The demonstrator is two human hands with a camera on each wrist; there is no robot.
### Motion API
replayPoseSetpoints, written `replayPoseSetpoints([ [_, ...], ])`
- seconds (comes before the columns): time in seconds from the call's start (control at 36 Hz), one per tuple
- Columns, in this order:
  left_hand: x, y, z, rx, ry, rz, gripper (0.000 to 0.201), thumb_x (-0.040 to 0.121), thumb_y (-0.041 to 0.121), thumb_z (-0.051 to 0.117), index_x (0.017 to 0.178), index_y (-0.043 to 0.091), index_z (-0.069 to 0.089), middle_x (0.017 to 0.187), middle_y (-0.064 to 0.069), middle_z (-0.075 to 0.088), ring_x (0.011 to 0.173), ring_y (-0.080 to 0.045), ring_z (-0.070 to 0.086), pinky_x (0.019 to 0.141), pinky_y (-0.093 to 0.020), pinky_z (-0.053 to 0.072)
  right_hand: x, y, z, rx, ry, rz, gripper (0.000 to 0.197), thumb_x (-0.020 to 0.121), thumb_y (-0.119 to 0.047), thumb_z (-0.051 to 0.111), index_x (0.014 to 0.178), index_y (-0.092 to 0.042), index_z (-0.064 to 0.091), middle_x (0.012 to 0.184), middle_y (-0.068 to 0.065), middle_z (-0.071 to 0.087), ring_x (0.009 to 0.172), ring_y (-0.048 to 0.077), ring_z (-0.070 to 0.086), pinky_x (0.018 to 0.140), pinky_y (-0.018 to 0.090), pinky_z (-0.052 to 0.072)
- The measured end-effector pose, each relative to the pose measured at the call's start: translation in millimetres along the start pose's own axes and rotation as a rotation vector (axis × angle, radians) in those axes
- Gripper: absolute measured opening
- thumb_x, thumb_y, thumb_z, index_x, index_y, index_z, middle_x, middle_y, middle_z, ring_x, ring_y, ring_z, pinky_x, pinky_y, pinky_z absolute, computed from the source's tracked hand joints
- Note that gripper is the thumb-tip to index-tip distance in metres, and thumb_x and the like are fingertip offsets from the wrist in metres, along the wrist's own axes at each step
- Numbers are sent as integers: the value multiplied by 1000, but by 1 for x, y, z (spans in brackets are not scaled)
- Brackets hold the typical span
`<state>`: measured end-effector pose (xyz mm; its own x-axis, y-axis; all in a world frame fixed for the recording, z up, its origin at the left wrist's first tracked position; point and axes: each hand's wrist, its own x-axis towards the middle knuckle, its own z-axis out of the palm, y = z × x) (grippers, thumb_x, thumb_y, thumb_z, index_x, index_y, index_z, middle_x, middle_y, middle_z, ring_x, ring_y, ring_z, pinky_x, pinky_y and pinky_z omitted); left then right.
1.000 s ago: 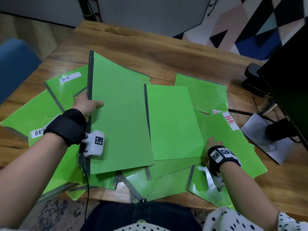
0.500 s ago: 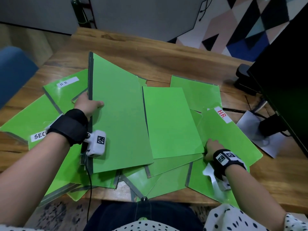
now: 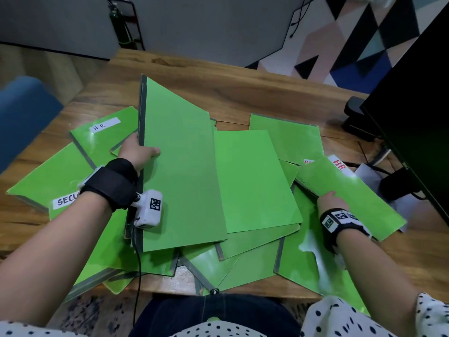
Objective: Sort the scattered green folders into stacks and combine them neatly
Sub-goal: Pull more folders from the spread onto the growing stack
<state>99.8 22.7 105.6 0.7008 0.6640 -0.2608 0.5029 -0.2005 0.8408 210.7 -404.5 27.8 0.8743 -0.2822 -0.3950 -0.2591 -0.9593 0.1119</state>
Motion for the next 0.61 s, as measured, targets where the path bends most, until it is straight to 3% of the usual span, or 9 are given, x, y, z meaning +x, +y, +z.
replayPoseSetpoints([
  [0.08,-1,0,1,8,8,5,43,84,8,68,123,4,50,120,-20,59,93,-26,54,96,-46,48,10,12,-20,-41,73,1,46,97,-2,31,142,7,28,132,30,50,117,39,54,96,45,44],
  [0.14,-1,0,0,11,10,-1,42,83,9,68,122,3,51,119,-20,59,91,-26,53,94,-46,48,17,18,-33,-90,159,-45,41,92,-1,37,132,5,48,130,28,52,108,37,60,85,41,50],
  [0.19,0,0,1,11,10,-10,43,84,9,68,122,3,50,117,-19,59,91,-25,53,92,-44,47,16,15,-51,-135,186,-94,37,89,-1,42,123,3,57,125,25,57,103,35,63,78,37,51],
  [0.28,2,1,4,25,2,-4,42,85,8,67,123,2,49,105,-14,55,90,-24,50,87,-39,45,-2,-9,-77,-99,199,-155,28,91,-4,46,112,3,62,116,22,62,105,36,61,84,38,49],
  [0.36,3,2,8,25,7,0,43,85,8,67,124,2,49,102,-10,53,91,-25,50,89,-39,45,-21,-48,-84,-87,201,-266,20,90,-4,48,102,3,63,105,18,66,87,32,61,75,36,50],
  [0.5,3,2,11,96,5,-7,41,86,12,66,123,2,50,102,-10,53,90,-25,49,83,-35,42,-59,-117,-47,-89,99,-491,25,95,-1,42,109,4,61,109,17,66,99,32,65,87,36,53],
  [0.61,5,-2,9,72,20,-36,46,83,12,69,124,3,51,118,-14,61,106,-33,58,96,-42,47,-84,-153,-10,-97,-8,-615,22,94,-3,46,109,2,60,106,14,65,98,29,64,87,33,54],
])
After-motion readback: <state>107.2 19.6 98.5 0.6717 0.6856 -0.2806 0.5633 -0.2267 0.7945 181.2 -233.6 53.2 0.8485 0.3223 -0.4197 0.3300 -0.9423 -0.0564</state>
